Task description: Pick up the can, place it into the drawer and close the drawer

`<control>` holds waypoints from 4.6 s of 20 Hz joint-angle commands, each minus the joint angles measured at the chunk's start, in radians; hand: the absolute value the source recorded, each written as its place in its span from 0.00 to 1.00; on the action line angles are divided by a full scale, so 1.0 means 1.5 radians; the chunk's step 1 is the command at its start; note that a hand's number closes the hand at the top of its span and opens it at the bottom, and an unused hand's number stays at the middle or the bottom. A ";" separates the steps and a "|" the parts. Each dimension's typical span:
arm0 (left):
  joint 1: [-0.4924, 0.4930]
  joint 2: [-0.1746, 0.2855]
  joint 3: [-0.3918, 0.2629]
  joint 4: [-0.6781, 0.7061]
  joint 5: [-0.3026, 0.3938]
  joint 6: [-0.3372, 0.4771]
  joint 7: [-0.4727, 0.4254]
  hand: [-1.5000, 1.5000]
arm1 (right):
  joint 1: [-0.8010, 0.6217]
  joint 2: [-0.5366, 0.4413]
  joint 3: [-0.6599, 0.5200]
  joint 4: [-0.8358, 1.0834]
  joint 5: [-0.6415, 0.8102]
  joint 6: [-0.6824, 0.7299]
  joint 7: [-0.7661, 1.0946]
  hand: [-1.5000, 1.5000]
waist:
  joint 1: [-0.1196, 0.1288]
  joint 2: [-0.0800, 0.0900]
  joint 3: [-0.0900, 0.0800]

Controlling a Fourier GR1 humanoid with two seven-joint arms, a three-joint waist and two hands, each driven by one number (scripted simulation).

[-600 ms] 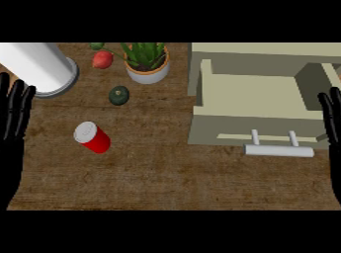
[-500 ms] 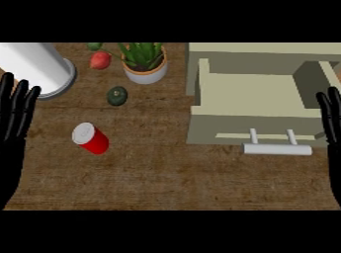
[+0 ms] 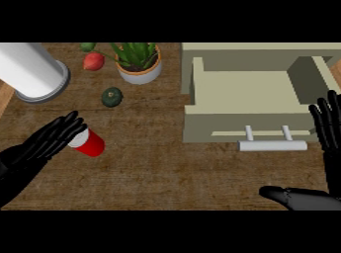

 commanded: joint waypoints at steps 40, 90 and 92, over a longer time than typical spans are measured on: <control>-0.164 -0.050 0.144 0.448 -0.192 -0.218 -0.132 0.00 | 0.134 0.012 -0.111 -0.034 -0.048 0.124 -0.027 0.00 | 0.001 -0.003 0.001; -0.377 0.023 0.053 1.096 -0.437 -0.082 -0.623 0.00 | 0.115 0.044 -0.123 -0.022 -0.022 0.139 -0.042 0.00 | -0.007 0.000 0.001; -0.385 0.021 0.044 1.096 -0.445 -0.077 -0.626 0.00 | 0.123 0.029 -0.143 -0.014 -0.049 0.159 -0.043 0.00 | -0.007 0.000 0.001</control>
